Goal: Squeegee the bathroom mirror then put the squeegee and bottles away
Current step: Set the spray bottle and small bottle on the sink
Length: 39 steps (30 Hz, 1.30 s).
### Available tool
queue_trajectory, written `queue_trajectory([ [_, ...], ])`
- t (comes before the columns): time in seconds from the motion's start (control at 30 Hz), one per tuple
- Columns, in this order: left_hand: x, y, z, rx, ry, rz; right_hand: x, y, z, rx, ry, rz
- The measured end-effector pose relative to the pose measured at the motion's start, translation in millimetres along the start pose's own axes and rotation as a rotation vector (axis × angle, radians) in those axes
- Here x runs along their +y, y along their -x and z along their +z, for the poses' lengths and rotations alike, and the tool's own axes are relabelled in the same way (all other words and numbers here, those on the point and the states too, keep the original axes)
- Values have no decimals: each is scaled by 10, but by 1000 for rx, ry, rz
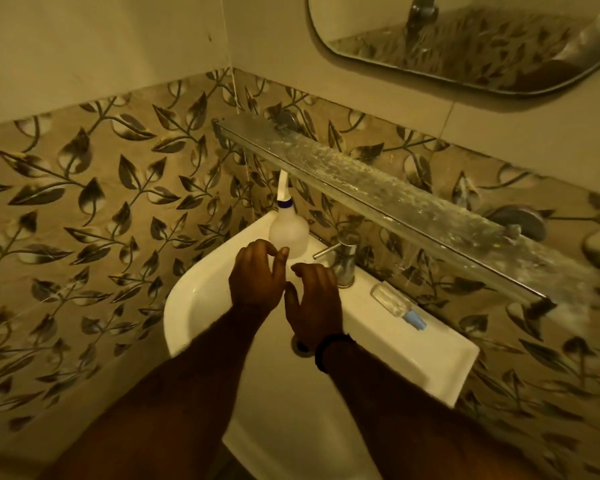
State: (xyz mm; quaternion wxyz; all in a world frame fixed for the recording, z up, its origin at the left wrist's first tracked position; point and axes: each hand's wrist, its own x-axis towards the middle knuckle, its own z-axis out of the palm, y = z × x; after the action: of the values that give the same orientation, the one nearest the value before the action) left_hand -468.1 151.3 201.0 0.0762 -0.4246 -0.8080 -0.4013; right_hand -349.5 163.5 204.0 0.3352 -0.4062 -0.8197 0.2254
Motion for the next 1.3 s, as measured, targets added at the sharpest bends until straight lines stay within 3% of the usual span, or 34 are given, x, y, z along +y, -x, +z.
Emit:
queue_trajectory([
  [0.13,402,160,78,10,11,373,364,157,-371,139,108,76],
  [0.27,752,337,248,-96,-43,805,813,212,-704,15,466,250],
  [0.37,942,543,437,-245,-91,976,1049,233,-901,-110,581,437],
  [0.43,997,660,564,-367,-118,962,1176,250,-970,-186,606,505],
  [0.53,975,751,701,-545,-162,783,1284,260,-1004,-240,590,512],
  [0.67,859,783,814,-620,-162,562,1358,242,-992,-239,667,466],
  [0.93,770,790,850,-594,-45,352,1267,182,-965,-181,574,283],
  [1.13,761,762,760,-320,114,525,975,20,-1030,-196,428,78],
  [1.2,741,761,734,-372,167,572,913,12,-1038,-204,402,50],
  [1.3,687,805,631,-452,249,420,852,56,-1015,-237,362,44],
])
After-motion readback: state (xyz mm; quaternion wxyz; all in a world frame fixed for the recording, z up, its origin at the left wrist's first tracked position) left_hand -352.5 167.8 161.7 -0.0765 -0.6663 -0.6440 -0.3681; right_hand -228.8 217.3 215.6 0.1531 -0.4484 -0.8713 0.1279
